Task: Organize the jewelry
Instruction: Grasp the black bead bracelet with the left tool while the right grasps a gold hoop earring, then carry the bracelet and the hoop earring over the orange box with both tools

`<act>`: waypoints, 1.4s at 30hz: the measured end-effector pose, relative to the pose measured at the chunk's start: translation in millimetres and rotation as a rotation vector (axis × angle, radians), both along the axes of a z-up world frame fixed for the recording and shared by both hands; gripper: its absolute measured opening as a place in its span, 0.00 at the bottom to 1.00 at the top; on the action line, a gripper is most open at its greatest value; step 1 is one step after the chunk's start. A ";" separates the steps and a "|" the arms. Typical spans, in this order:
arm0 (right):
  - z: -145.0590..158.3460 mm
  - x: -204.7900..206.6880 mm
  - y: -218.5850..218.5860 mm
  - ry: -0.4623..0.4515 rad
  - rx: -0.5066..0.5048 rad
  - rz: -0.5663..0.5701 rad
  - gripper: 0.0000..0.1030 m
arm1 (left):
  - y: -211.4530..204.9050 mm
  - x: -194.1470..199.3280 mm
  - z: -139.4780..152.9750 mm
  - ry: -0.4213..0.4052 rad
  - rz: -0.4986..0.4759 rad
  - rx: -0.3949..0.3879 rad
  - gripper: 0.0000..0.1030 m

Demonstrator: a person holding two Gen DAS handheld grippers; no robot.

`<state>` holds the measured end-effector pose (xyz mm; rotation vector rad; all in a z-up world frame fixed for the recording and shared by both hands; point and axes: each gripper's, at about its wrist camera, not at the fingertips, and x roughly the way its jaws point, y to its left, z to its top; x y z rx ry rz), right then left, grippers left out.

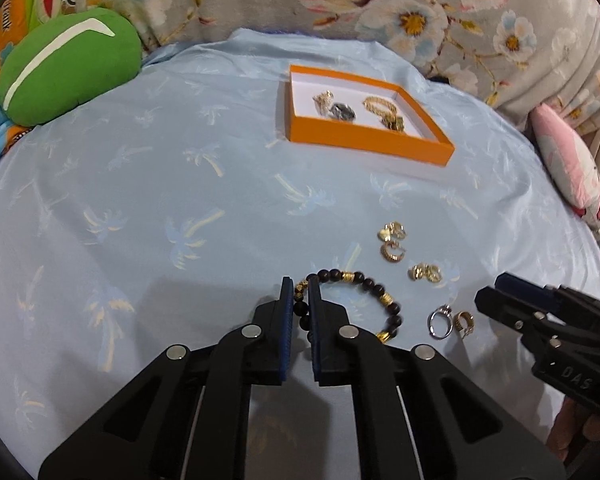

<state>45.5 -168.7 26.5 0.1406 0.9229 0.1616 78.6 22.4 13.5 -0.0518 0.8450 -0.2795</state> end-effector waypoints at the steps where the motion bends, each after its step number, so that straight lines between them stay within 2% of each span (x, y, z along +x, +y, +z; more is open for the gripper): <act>1: -0.2 -0.1 0.9 0.001 -0.001 0.006 0.36 | 2.9 -0.6 4.7 -0.009 0.006 -0.004 0.06; 9: -1.4 -11.8 18.3 0.001 -0.011 0.072 0.36 | 21.4 -4.9 33.8 -0.055 0.025 -0.040 0.06; 17: -2.7 -3.2 30.6 -0.009 -0.035 0.103 0.36 | 18.0 -4.2 28.8 -0.037 0.017 -0.045 0.06; 20: -10.0 6.0 32.3 0.013 -0.044 0.107 0.31 | 16.9 -3.6 26.6 -0.026 0.016 -0.047 0.06; 22: -13.6 9.9 33.6 0.025 -0.052 0.121 0.19 | 16.7 -3.7 25.9 -0.023 0.014 -0.046 0.06; 25: -15.3 10.7 35.3 0.025 -0.081 0.135 0.11 | 18.1 -3.0 24.0 -0.017 0.016 -0.047 0.06; 35: -14.8 7.5 33.3 0.020 -0.090 0.144 0.06 | 14.2 -2.8 21.6 -0.008 0.006 -0.057 0.07; 42: 2.1 8.9 27.5 -0.010 -0.048 0.123 0.05 | 11.7 -4.7 30.1 -0.022 -0.007 -0.069 0.06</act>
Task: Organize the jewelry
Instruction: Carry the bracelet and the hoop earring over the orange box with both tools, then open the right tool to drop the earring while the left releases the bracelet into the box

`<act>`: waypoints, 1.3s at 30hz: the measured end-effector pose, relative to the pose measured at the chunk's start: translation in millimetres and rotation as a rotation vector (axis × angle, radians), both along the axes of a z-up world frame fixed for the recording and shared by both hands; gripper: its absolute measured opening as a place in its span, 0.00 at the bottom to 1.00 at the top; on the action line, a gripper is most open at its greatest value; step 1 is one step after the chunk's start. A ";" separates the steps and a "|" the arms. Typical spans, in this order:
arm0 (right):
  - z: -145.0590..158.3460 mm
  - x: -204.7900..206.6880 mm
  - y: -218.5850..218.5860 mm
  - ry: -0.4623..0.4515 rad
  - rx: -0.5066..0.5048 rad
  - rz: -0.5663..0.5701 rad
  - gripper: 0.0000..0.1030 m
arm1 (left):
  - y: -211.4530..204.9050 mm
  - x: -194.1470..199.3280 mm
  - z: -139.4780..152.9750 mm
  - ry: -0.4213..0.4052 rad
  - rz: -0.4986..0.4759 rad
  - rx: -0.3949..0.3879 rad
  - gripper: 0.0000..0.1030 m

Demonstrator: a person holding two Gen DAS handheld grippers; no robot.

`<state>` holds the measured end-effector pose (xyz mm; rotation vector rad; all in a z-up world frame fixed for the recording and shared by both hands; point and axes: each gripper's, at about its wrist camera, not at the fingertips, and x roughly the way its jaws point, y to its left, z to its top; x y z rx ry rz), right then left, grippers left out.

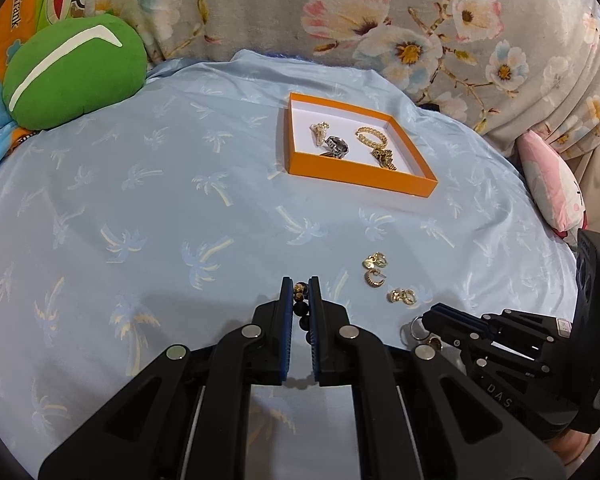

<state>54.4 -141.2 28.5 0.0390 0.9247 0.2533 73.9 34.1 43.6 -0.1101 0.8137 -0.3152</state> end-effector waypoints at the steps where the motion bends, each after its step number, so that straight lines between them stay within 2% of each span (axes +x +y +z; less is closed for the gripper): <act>1: 3.3 0.8 -1.2 -0.006 0.006 -0.003 0.05 | -0.3 0.3 1.6 -0.002 0.000 -0.001 0.06; 6: 22.4 10.1 -11.3 -0.046 0.036 -0.023 0.05 | -2.9 4.5 14.0 -0.028 -0.010 -0.005 0.06; 10: 36.9 31.7 -24.9 -0.083 0.043 -0.049 0.05 | -9.9 15.9 33.3 -0.081 -0.024 0.007 0.06; 19: 59.4 108.2 -60.4 -0.156 0.049 -0.127 0.05 | -42.3 84.6 77.0 -0.209 -0.070 0.014 0.07; 26: 59.9 178.7 -74.0 -0.177 0.040 -0.160 0.05 | -80.0 168.1 77.1 -0.242 -0.085 0.011 0.07; 31: 45.8 227.7 -80.2 -0.161 0.044 -0.169 0.05 | -106.6 224.6 68.3 -0.240 -0.085 0.008 0.07; 39: 27.7 282.5 -78.6 -0.137 0.039 -0.153 0.05 | -126.6 284.9 48.3 -0.211 -0.071 0.009 0.07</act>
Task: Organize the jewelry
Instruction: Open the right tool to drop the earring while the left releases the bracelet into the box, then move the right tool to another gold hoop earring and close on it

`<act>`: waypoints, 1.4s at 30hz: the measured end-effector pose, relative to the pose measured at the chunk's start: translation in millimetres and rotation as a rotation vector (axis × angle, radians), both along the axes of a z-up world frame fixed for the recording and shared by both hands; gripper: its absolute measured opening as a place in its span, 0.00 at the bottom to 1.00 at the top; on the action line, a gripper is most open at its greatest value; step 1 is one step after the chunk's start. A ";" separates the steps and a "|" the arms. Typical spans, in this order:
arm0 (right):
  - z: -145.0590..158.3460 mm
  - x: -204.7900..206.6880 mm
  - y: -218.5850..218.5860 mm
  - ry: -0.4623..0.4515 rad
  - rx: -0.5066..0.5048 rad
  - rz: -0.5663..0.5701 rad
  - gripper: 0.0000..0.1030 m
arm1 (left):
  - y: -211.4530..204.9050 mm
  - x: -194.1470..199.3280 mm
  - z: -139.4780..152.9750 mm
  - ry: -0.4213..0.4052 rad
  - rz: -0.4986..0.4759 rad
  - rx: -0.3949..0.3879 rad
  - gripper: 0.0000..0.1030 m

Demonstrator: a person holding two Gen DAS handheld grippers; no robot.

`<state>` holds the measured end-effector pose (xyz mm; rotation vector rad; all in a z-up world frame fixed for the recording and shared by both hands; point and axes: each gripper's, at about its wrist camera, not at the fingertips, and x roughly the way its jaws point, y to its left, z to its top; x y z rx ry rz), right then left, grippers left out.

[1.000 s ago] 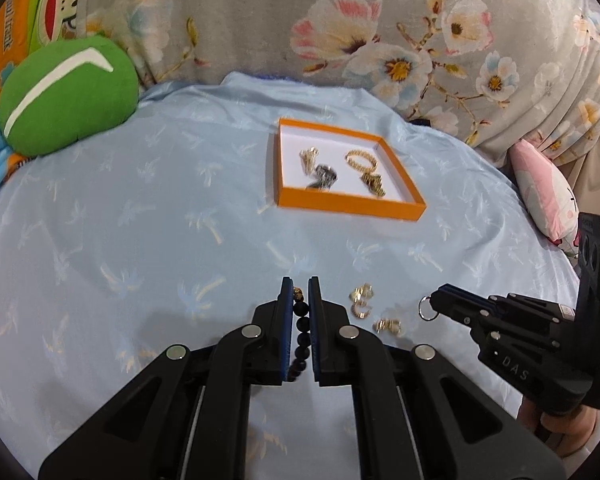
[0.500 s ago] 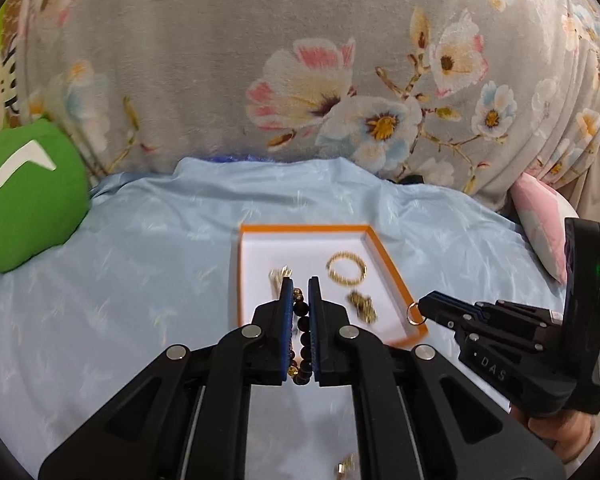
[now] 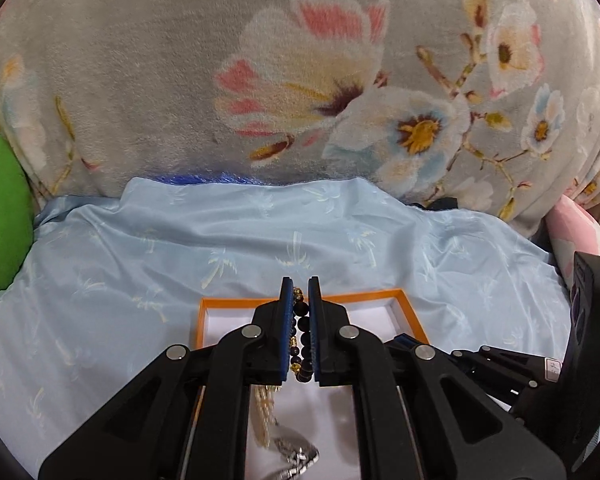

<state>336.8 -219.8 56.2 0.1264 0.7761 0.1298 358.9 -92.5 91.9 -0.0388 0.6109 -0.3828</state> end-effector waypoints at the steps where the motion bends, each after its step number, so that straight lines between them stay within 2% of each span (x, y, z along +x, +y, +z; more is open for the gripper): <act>1: -1.2 5.6 1.8 0.005 -0.002 0.005 0.05 | -1.3 5.6 -2.6 0.004 0.002 0.003 0.07; 8: -19.0 40.5 14.6 0.060 -0.040 0.035 0.05 | -0.4 31.5 -19.1 0.049 0.022 0.006 0.07; 11: -21.5 39.9 10.6 0.040 -0.036 0.014 0.13 | 4.4 35.6 -23.4 0.066 0.028 -0.010 0.10; 13: -18.3 35.1 5.7 0.022 -0.027 -0.002 0.13 | 8.4 35.5 -23.6 0.067 0.037 -0.018 0.15; 16: -8.7 21.2 -3.1 0.002 0.004 -0.015 0.13 | 16.9 29.3 -19.5 0.064 0.043 -0.037 0.15; 21: 9.5 -31.1 -10.1 -0.036 0.020 -0.019 0.13 | 38.6 -4.5 -4.8 0.034 0.060 -0.049 0.15; 26: 9.7 -105.4 -15.0 -0.021 0.049 -0.028 0.17 | 68.4 -64.4 -0.8 0.042 0.071 -0.048 0.16; 29: 5.4 -153.9 -12.4 0.002 0.027 -0.025 0.20 | 87.1 -105.9 -9.1 0.069 0.073 -0.053 0.22; 35: -9.3 -243.4 11.2 0.055 -0.053 0.026 0.20 | 111.4 -186.4 -34.3 0.145 0.082 -0.029 0.22; 42: -23.7 -305.8 39.2 0.110 -0.037 0.076 0.22 | 115.5 -252.4 -57.8 0.221 0.060 -0.018 0.22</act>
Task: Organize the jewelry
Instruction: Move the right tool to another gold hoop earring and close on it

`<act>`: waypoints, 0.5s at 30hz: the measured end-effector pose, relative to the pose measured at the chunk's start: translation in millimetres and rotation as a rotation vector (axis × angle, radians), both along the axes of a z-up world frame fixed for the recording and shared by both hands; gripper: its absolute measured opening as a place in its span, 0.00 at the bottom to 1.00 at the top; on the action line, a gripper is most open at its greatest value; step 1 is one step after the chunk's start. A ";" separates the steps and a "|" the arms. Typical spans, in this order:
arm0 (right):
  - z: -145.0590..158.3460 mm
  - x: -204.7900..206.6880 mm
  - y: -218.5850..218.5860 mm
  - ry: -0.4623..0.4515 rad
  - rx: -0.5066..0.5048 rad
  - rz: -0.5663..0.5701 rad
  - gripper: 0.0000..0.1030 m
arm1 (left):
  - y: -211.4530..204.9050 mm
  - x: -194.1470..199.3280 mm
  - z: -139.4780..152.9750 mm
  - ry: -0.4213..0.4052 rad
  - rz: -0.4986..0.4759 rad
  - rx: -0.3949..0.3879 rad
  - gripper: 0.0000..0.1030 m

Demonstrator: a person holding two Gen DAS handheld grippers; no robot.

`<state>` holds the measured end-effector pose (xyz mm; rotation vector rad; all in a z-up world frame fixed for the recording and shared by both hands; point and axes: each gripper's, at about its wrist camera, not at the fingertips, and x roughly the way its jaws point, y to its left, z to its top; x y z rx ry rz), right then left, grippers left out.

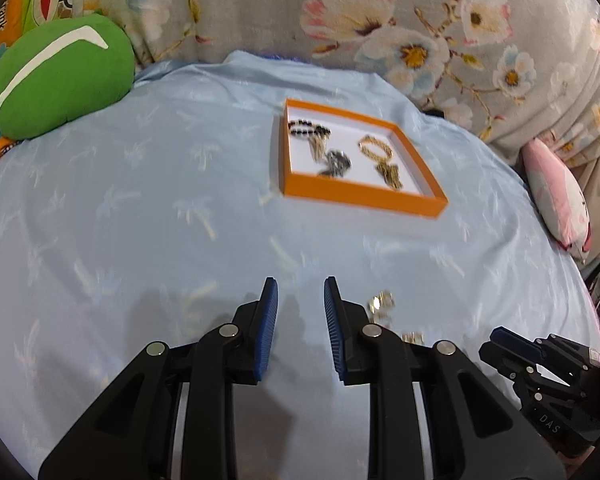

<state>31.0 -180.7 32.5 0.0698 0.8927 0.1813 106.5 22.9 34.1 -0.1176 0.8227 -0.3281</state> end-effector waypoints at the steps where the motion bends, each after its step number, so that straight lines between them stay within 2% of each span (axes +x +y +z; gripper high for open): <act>1: -2.0 -3.3 2.9 0.008 0.001 0.007 0.25 | -0.3 -5.3 -2.0 0.008 -0.004 -0.001 0.22; 6: -10.0 -12.9 18.9 0.022 -0.011 0.036 0.28 | -1.6 -25.6 -8.8 0.023 -0.010 -0.008 0.22; 10: -12.3 -11.9 28.3 0.017 -0.024 0.049 0.37 | -3.4 -32.2 -12.2 0.034 -0.017 0.003 0.22; 15: -18.0 -7.5 34.2 0.031 -0.024 0.046 0.38 | -2.7 -35.4 -13.3 0.036 -0.016 0.002 0.24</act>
